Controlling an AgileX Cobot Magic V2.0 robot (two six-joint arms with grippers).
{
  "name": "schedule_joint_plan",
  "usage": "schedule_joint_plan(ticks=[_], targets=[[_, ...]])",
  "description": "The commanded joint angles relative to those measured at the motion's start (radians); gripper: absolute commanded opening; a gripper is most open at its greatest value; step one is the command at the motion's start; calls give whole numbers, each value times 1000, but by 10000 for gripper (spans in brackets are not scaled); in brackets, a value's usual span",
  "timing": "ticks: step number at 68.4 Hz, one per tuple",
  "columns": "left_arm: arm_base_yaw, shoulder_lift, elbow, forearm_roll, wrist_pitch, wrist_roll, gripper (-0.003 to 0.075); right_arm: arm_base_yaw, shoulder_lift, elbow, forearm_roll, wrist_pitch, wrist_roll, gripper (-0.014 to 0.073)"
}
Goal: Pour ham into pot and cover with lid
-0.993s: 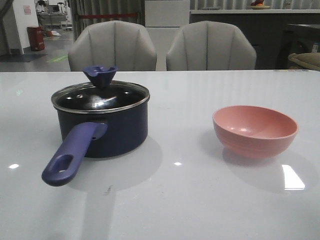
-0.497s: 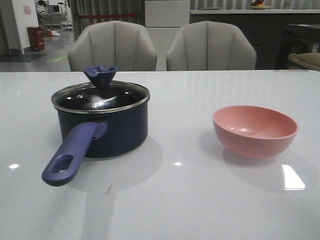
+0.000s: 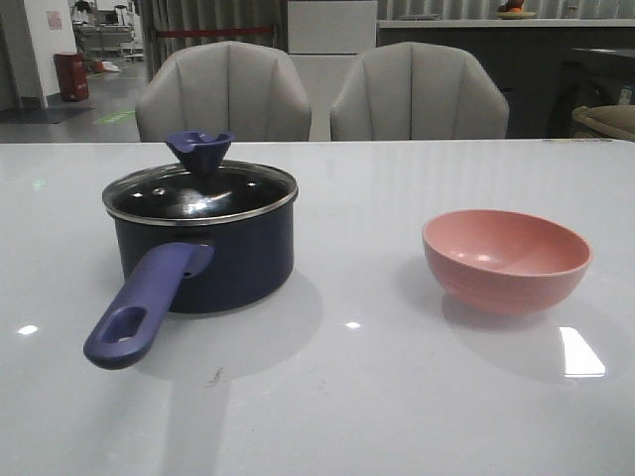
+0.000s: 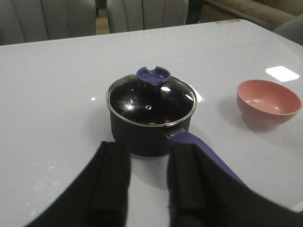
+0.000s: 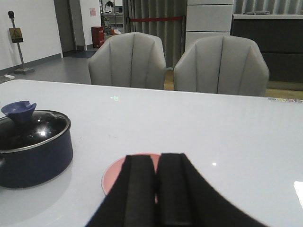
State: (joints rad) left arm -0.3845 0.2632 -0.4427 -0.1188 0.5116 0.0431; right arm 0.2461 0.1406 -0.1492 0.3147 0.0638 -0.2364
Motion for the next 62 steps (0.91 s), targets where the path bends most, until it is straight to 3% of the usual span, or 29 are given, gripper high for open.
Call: schedule_joint_plan(ticks=[1,47,53,62], targets=[[2,-58,-1,-18,-83,-1,113,2,9,-28,4,-74,-12,150],[2,-92,29,-9,-93,-1,120,2,9,-28,4,-74,-12,150],[35,-99,78,44,-177,-1,120,2,9,-28,4,-74,-12,150],[173,-150,199,60,-355,-4,120,2,9,-28,4,-74,-12,150]])
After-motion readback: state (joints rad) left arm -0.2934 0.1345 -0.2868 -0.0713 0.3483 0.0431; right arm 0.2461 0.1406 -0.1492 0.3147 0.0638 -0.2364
